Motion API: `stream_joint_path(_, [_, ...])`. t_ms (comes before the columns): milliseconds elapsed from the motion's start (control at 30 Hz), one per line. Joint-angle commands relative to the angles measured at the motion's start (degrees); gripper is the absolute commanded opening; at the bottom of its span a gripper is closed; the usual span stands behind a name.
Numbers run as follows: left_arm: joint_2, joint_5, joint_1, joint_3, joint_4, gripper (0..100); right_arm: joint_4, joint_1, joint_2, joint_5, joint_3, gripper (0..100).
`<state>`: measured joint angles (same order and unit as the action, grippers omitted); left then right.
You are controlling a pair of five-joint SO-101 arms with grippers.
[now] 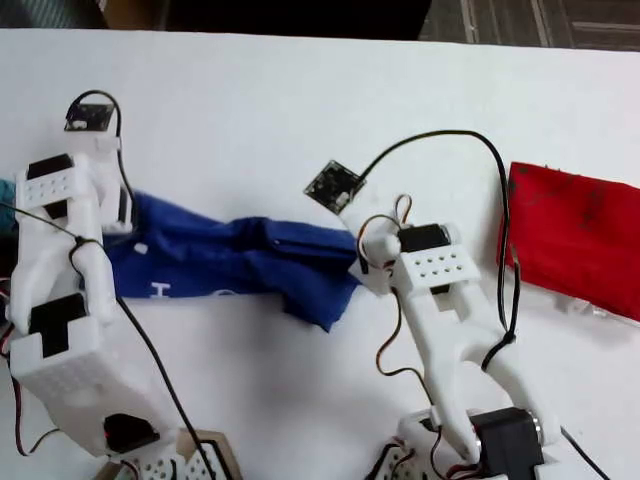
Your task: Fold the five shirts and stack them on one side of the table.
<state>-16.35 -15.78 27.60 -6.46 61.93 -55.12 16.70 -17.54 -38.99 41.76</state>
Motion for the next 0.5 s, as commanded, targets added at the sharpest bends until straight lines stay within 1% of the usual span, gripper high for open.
stream_joint_path(0, [0.3,-0.4,-0.3,0.6,-1.8,20,0.1,-0.4,0.1,-0.3,-2.3,2.1])
stream_joint_path(333, [0.9,-0.1,-0.4,1.1,-1.3,20,0.1,-0.2,0.1,-0.3,-2.3,2.1])
stream_joint_path(467, [0.7,0.2,-0.5,5.1,2.3,20,0.1,0.0,0.1,-0.3,-2.3,2.1])
